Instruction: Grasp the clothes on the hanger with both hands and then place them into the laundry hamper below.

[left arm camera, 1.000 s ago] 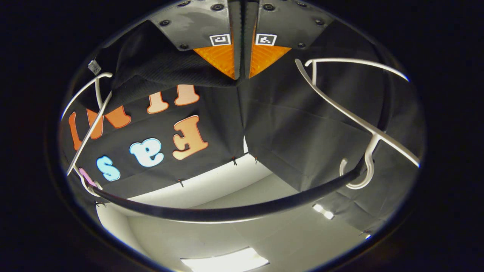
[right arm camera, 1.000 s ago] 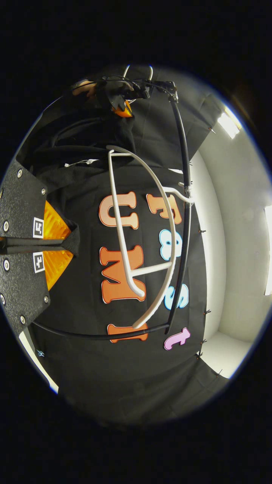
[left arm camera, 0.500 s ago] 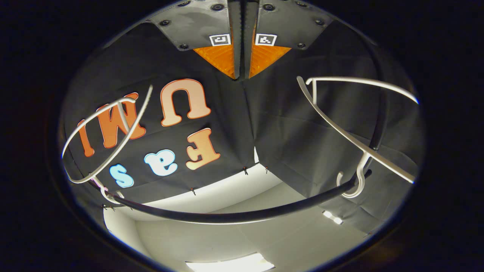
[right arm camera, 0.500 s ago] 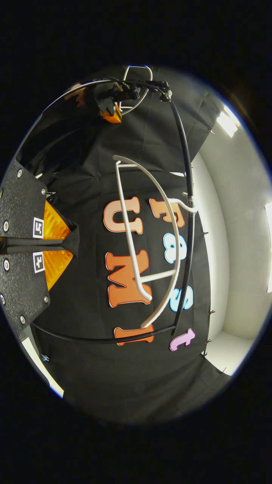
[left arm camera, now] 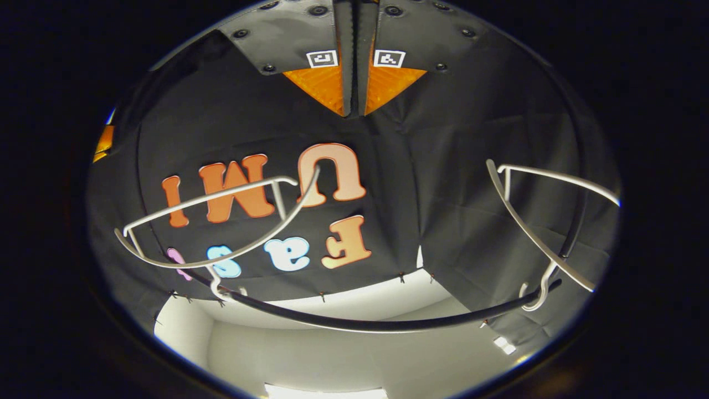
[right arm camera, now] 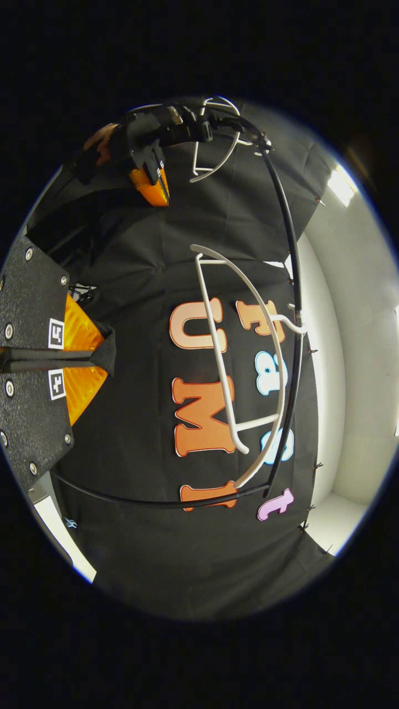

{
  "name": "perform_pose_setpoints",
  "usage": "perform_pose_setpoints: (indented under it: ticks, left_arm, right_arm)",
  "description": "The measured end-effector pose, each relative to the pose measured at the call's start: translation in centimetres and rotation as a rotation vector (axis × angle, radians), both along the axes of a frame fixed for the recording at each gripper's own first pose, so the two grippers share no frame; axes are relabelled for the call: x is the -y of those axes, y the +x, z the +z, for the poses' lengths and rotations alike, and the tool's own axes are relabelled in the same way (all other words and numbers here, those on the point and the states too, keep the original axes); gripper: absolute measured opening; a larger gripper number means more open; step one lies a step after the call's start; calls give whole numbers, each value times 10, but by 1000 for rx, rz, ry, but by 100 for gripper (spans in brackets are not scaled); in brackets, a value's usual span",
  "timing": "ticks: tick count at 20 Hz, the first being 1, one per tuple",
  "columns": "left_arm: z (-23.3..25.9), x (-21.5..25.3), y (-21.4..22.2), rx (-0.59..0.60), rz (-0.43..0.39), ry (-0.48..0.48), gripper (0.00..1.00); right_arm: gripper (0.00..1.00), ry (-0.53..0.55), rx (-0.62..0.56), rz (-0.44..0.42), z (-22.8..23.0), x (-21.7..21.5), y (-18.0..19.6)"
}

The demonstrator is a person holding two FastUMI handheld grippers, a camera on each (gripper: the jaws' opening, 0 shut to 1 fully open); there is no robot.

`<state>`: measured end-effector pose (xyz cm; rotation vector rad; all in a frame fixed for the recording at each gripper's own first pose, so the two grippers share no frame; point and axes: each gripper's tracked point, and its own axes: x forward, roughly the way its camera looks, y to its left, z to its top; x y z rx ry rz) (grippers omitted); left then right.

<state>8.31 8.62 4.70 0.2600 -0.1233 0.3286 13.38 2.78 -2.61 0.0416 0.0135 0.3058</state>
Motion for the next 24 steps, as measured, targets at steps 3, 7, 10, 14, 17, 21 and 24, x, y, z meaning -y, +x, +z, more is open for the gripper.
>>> perform_pose_setpoints:
  ticks: [3,7,10,14,17,21,24]
  left_arm:
    - [-37,37,1,-83,-110,-52,10]
    - [-109,74,7,-239,-212,-119,10]
    - [-177,97,5,-412,-273,-219,10]
    - [-277,97,-15,-690,-253,-257,10]
    - [-323,97,-34,-831,-213,-303,8]
    - [-329,82,-34,-854,-195,-217,10]
    - [-341,85,-42,-922,-184,-295,17]
  right_arm:
    - [5,-1,-54,-7,-26,-2,-11]
    - [0,-26,-186,-12,-92,0,-14]
    - [0,-23,-338,-24,-163,5,-19]
    - [0,-45,-544,-66,-257,17,-33]
    - [1,-66,-676,-78,-310,19,-51]
    - [7,-43,-759,-88,-355,11,-59]
    - [19,0,-740,-98,-344,17,-57]
